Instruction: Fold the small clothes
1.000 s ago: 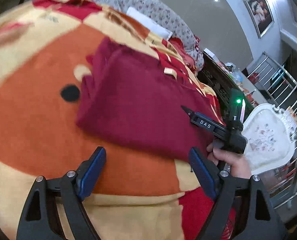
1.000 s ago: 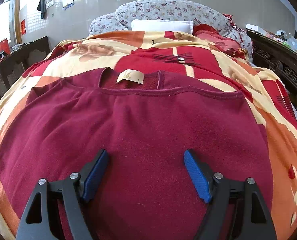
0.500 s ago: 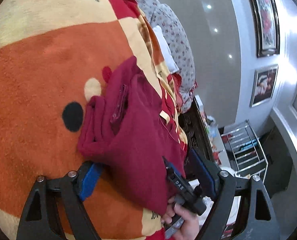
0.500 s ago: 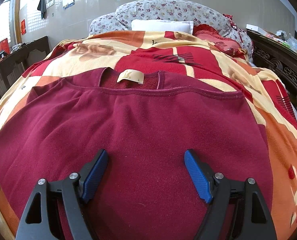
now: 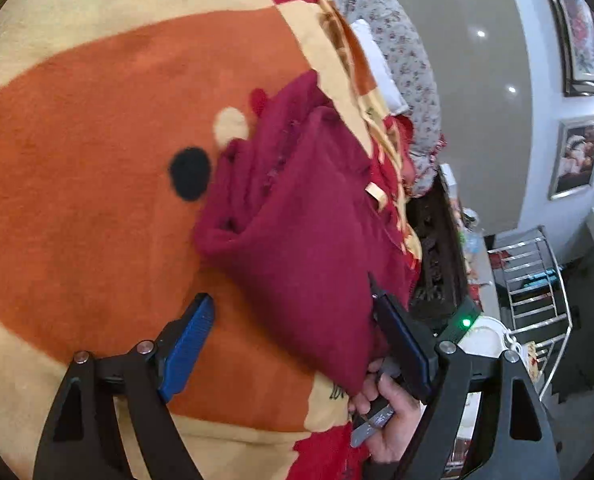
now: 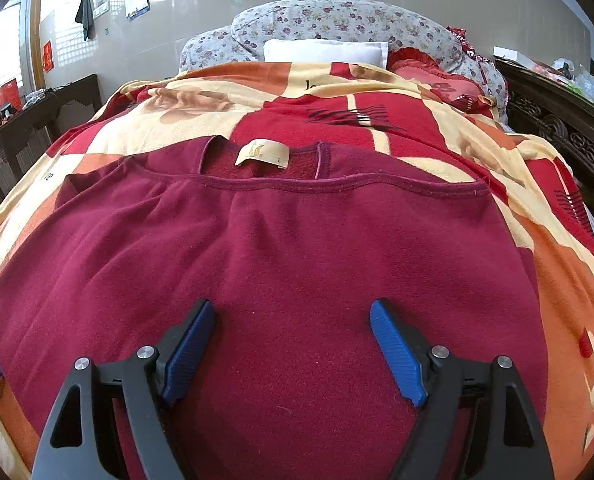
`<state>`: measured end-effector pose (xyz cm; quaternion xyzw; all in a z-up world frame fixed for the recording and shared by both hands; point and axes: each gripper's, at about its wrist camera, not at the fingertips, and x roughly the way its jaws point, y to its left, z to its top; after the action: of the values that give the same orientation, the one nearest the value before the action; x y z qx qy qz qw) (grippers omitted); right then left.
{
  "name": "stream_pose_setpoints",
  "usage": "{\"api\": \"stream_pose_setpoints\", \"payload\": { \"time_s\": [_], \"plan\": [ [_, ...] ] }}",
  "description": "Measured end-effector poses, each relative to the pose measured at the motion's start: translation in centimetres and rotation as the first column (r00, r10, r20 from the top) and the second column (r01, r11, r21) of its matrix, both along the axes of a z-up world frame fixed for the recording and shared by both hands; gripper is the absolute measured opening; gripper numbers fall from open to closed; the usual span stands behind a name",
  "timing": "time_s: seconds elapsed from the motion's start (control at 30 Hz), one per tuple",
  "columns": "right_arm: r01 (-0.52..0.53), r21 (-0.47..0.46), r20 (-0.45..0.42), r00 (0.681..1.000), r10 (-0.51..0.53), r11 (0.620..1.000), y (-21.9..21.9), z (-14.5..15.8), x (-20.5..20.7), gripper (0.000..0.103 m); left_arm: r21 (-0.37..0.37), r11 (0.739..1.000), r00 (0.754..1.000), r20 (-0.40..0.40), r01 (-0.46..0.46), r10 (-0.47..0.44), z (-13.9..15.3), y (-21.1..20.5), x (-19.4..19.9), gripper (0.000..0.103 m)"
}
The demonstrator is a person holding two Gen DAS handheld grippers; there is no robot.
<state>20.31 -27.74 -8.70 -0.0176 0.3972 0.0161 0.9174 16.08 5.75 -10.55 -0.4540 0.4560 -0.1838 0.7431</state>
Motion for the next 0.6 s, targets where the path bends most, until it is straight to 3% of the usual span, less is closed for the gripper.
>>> {"api": "stream_pose_setpoints", "payload": {
  "time_s": [0.13,0.33,0.47,0.6],
  "plan": [
    [0.0,-0.001,0.0,1.0,0.0,1.0,0.0,0.0,0.0,0.084,-0.001,1.0,0.999,-0.015,-0.029,0.029,-0.3,0.8,1.2,0.083],
    [0.0,0.001,0.001,1.0,0.0,1.0,-0.1,0.0,0.0,0.084,-0.004,0.999,0.998,0.058,0.036,-0.036,-0.2,-0.1,3.5,0.086],
    [0.0,0.003,0.002,1.0,0.0,1.0,-0.1,0.0,0.0,0.084,-0.037,0.999,0.995,0.098,0.023,-0.019,-0.4,0.5,3.0,0.085],
    [0.001,0.002,0.002,1.0,-0.001,1.0,-0.1,0.0,0.0,0.084,0.002,1.0,0.995,0.104,-0.008,0.007,-0.8,1.0,2.5,0.06]
  ]
}}
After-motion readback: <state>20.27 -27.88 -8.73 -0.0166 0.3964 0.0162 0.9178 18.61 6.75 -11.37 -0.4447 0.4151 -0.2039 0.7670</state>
